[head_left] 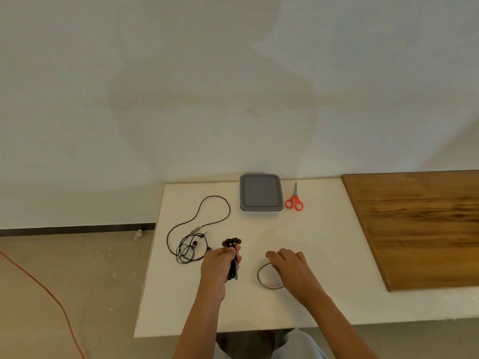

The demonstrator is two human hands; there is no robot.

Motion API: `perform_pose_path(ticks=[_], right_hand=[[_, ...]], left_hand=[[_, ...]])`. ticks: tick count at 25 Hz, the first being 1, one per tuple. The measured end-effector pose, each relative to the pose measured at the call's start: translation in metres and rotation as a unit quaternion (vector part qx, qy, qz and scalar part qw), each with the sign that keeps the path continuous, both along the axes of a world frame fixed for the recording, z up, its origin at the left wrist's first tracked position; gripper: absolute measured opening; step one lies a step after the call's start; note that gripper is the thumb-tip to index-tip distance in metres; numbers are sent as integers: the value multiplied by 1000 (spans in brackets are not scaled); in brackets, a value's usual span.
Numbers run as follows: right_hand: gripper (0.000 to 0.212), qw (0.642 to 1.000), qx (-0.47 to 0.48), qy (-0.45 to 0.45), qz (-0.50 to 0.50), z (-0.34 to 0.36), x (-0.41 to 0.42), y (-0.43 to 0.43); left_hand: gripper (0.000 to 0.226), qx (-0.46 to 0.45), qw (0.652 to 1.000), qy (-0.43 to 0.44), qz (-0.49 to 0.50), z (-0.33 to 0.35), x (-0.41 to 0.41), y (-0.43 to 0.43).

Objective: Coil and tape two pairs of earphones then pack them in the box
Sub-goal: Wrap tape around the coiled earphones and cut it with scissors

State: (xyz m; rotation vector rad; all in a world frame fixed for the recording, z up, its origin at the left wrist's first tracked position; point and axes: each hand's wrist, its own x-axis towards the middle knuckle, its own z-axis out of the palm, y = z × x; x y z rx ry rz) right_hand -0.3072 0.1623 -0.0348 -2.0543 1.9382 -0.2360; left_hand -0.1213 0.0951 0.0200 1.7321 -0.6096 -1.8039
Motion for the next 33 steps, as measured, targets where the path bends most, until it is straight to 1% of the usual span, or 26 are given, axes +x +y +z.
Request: perform_pose_path(ticks=[3, 5, 7, 8, 9, 11, 13, 14, 17, 19, 20, 23, 26, 29, 31, 33], right_hand=[[28, 998, -1, -53, -36, -20, -3, 8], [30, 996, 28, -72, -43, -31, -7, 12], [35, 991, 54, -115, -48, -33, -11, 9], [37, 986, 47, -146, -61, -30, -13, 5], [36, 979, 16, -181, -91, -29, -17, -2], [30, 958, -66, -210, -184, -28, -26, -27], [37, 943, -72, -192, -260, -23, -37, -62], [42, 947, -59, -173, -265, -22, -41, -78], [50, 970, 1, -106, -219, -32, -50, -109], [47, 972, 27, -81, -217, -38, -51, -109], [43, 968, 13, -88, -235, -38, -47, -105], [28, 940, -57, -120, -314, -31, -31, -84], [13, 910, -57, -134, -389, -22, -22, -62], [12, 881, -30, -162, -443, -14, -19, -43], [14, 882, -1, -140, -450, -10, -16, -33], [14, 900, 42, -87, -426, -5, -12, -25]], left_hand=[[19, 4, 1000, -5, 11, -4, -4, -2], [19, -2, 1000, -4, 17, -4, -4, -3], [19, -1, 1000, 7, 18, -2, -4, -5], [19, -1, 1000, 13, 15, 0, -5, -6], [19, -3, 1000, 15, 10, 2, -6, -6], [19, -8, 1000, 8, -2, 4, -7, -7], [20, -17, 1000, -8, -20, 5, -8, -8], [21, -21, 999, -15, -30, 6, -8, -8], [21, -25, 999, -7, -39, 9, -9, -8], [21, -28, 998, -5, -47, 11, -10, -8], [21, -31, 998, -9, -52, 12, -10, -7], [21, -35, 997, -18, -60, 14, -10, -5], [22, -36, 997, -24, -67, 21, -12, -3], [22, -46, 996, -22, -78, 33, -13, 1], [22, -56, 994, -27, -94, 39, -13, 4], [23, -69, 991, -40, -106, 45, -12, 6]])
